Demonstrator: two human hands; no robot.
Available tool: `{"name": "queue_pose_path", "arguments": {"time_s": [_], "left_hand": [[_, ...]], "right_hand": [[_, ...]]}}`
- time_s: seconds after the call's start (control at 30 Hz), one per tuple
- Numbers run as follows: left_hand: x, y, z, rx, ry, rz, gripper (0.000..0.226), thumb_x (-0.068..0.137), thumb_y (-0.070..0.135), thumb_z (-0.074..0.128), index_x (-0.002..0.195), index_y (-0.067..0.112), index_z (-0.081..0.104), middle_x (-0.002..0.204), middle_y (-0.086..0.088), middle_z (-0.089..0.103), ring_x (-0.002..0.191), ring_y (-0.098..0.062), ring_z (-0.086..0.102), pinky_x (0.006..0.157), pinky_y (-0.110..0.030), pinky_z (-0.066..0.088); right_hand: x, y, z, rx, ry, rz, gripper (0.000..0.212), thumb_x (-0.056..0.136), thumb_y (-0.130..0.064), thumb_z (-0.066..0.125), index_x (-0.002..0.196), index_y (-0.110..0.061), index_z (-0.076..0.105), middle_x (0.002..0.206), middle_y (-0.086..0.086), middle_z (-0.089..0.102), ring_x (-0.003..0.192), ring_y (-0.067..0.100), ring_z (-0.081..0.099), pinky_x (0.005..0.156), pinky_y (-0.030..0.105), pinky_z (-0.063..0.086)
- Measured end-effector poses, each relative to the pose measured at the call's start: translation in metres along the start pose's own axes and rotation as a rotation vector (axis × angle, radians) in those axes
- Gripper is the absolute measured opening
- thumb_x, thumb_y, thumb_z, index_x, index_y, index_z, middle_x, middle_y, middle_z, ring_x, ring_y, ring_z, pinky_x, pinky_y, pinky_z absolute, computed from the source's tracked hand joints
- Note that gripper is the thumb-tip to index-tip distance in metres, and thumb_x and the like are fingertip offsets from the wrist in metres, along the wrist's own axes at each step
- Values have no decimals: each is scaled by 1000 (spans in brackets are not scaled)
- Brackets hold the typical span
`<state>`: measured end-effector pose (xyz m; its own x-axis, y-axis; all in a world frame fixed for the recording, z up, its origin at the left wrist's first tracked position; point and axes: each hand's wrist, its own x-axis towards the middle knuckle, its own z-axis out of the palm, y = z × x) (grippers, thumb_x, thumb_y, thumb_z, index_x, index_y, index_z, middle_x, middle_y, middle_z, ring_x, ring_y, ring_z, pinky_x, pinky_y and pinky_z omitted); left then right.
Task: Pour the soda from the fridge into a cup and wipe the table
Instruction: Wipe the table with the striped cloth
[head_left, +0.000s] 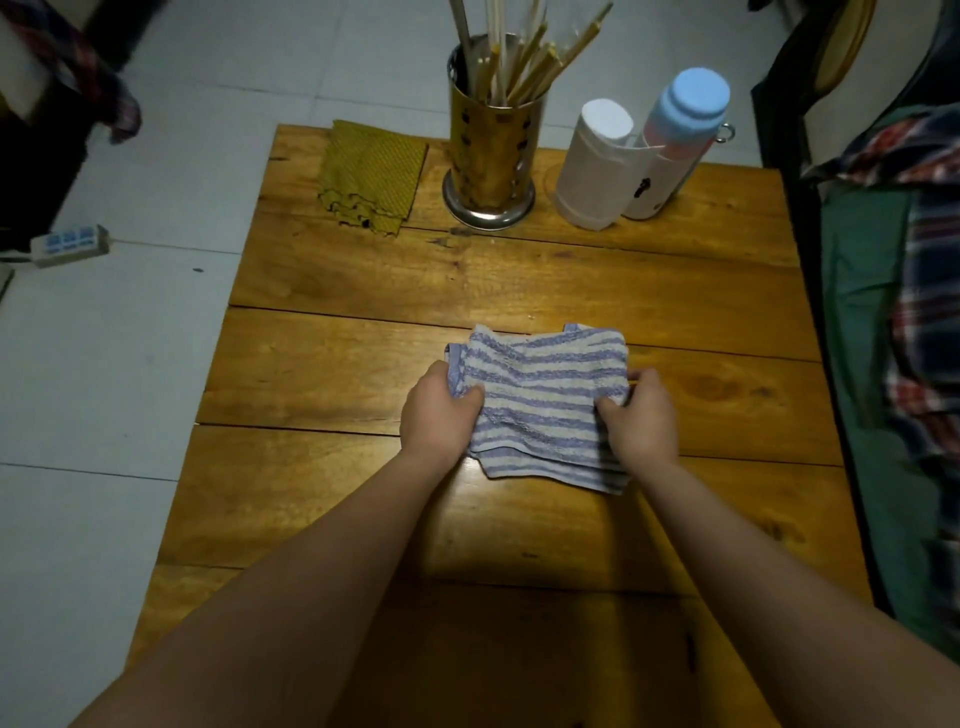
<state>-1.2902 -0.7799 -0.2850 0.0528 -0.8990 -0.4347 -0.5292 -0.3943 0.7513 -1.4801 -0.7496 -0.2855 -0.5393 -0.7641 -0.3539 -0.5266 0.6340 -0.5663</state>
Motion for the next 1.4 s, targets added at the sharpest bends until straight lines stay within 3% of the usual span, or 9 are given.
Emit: {"name": "queue_pose_path", "arguments": {"time_s": [0.23, 0.37, 0.6, 0.73, 0.87, 0.97, 1.03, 1.23, 1.4], "left_hand": [[30, -9, -53, -58, 115, 35, 14, 88, 22, 57, 100, 15, 55, 88, -3, 64, 84, -28, 62, 78, -42, 53], [62, -9, -96, -149, 197, 28, 11, 86, 24, 58, 96, 21, 55, 90, -3, 65, 85, -28, 64, 79, -49, 55], [129, 8, -152, -212, 337, 81, 10, 83, 23, 59, 79, 23, 51, 82, -7, 63, 79, -32, 63, 77, -51, 54], [164, 15, -165, -235, 377, 130, 11, 85, 22, 58, 78, 21, 49, 71, 3, 55, 71, -21, 55, 71, -38, 50], [192, 18, -174, -167, 407, 217, 6, 87, 21, 58, 89, 16, 57, 84, -1, 61, 78, -20, 57, 71, -32, 47], [209, 19, -178, -120, 402, 244, 6, 87, 20, 57, 92, 16, 60, 88, -2, 63, 84, -22, 59, 77, -34, 49], [214, 18, -178, -71, 352, 224, 18, 88, 17, 55, 105, 14, 61, 98, -4, 65, 93, -23, 60, 81, -32, 47], [212, 1, -177, 102, 227, 199, 60, 89, 12, 53, 141, 30, 29, 128, -6, 56, 111, -26, 55, 92, -39, 47], [209, -8, -179, 248, 261, 150, 50, 90, 18, 52, 137, 27, 38, 125, -11, 56, 109, -30, 56, 88, -39, 48]], "right_hand": [[1, -60, 34, 89, -66, -85, 36, 86, -11, 57, 119, -12, 43, 111, 11, 61, 98, 28, 59, 80, 37, 49], [-1, -112, 49, 217, -56, -184, 41, 87, -10, 55, 118, -24, 33, 87, -10, 56, 86, 19, 61, 73, 40, 53], [32, -186, 83, 142, 50, -465, 14, 85, -7, 52, 89, -19, 59, 99, 6, 58, 92, 21, 52, 66, 23, 28], [55, -216, 100, 131, 59, -457, 21, 90, -7, 49, 103, -14, 63, 114, 10, 53, 99, 18, 50, 76, 15, 29], [74, -229, 114, 89, 21, -492, 37, 88, -1, 47, 122, -13, 55, 130, 9, 47, 116, 20, 47, 88, 6, 23], [83, -232, 123, 24, -66, -502, 52, 85, 3, 48, 134, -12, 44, 143, 10, 36, 128, 22, 39, 107, 20, 26], [87, -228, 128, -51, -118, -479, 55, 86, 1, 49, 138, -11, 37, 148, 11, 29, 133, 25, 33, 110, 27, 24], [90, -213, 130, -102, -161, -468, 55, 90, -6, 50, 141, -11, 32, 153, 10, 22, 139, 24, 24, 110, 24, 17], [89, -203, 125, -165, -172, -541, 54, 91, -11, 50, 141, -11, 32, 153, 10, 21, 140, 24, 22, 111, 26, 17]]}}
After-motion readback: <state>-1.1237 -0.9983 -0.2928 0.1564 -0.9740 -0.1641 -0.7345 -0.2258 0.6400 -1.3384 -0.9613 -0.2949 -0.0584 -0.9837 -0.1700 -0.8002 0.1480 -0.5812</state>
